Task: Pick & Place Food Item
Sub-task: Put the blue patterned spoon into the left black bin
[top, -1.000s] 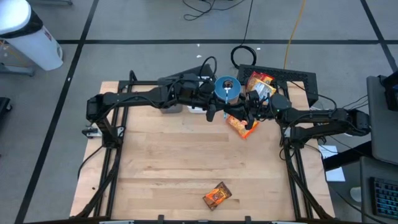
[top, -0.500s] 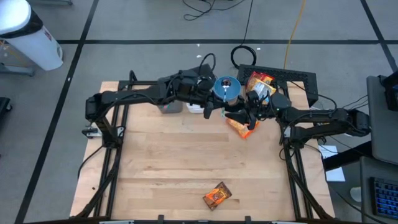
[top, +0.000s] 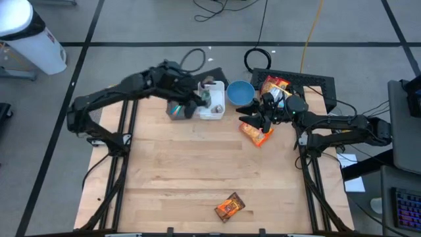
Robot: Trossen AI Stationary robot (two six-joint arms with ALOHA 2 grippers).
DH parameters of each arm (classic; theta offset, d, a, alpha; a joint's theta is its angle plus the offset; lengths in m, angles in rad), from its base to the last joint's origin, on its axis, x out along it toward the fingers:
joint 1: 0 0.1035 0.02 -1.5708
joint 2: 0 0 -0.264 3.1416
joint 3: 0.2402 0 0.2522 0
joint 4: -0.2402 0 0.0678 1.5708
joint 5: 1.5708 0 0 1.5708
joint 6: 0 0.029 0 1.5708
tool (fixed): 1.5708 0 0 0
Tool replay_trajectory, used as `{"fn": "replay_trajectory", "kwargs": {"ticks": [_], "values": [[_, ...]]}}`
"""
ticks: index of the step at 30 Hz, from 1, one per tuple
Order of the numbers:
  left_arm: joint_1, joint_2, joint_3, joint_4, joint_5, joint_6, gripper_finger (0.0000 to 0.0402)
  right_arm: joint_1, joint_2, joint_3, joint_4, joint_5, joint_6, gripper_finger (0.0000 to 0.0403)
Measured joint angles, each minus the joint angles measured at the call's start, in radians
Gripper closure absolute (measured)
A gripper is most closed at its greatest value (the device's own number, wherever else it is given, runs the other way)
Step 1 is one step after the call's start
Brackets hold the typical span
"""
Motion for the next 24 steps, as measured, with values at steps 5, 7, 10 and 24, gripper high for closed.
{"fn": "replay_trajectory", "kwargs": {"ticks": [5, 7, 10, 24], "values": [[0.042, -0.089, -0.068, -0.019, -0.027, 0.018, 0.0374, -0.014, 0.0, 0.0, -0.005, 0.0, 0.005, 0.0114], [0.053, -0.138, -0.166, 0.078, -0.026, 0.0, 0.0374, -0.015, 0.0, 0.0, -0.007, 0.001, 0.01, 0.0117], [0.068, -0.216, -0.357, 0.27, -0.003, -0.072, 0.0374, -0.015, 0.0, 0.0, -0.009, 0.001, 0.01, 0.0119], [0.236, -0.423, -0.907, 0.638, 0.192, -0.264, 0.0374, -0.015, 0.0, 0.0, -0.091, 0.082, 0.006, 0.012]]}}
